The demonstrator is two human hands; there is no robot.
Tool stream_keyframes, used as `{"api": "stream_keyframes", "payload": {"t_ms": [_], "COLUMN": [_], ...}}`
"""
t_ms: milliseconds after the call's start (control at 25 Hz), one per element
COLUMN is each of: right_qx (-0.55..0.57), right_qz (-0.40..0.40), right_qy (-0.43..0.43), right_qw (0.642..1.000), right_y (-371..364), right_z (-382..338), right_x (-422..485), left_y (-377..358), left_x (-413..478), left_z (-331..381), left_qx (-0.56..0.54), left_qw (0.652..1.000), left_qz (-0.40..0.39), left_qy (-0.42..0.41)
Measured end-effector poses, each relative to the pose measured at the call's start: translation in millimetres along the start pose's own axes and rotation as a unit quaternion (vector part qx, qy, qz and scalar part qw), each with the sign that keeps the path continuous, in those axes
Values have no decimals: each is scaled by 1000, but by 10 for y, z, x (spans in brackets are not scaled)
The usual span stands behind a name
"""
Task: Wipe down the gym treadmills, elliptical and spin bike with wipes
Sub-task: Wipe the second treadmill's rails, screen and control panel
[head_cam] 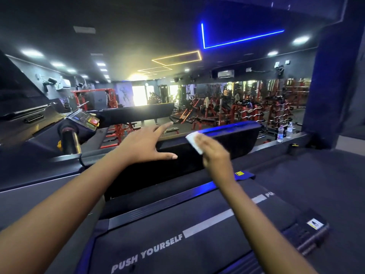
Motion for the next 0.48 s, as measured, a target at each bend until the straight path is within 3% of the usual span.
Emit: {"api": "stream_keyframes", "payload": {"t_ms": [80,160,280,480], "right_qx": [-22,-36,-68,-104], "right_qz": [20,48,80,27], "right_qy": [89,96,26,-102], "right_qw": [996,994,994,989], "right_y": [-155,-197,-142,6], "right_z": [-136,58,551,1253], "right_x": [-217,-210,-118,109], "left_y": [-124,-237,-337,-334], "left_x": [253,390,410,404], "left_z": [146,177,137,163], "left_qx": [11,19,44,64], "left_qw": [998,996,996,996], "left_qz": [-46,-74,-52,-27], "left_qy": [-30,-36,-48,-52]}}
Point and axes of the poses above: each hand's wrist, its own x-axis towards the middle knuckle, its own y-axis out of the back of the hand, z = x × y, the point moved 3 cm from there along x, towards the middle knuckle, and after that the axes turned 11 degrees about -x, right-handed, at the moved point
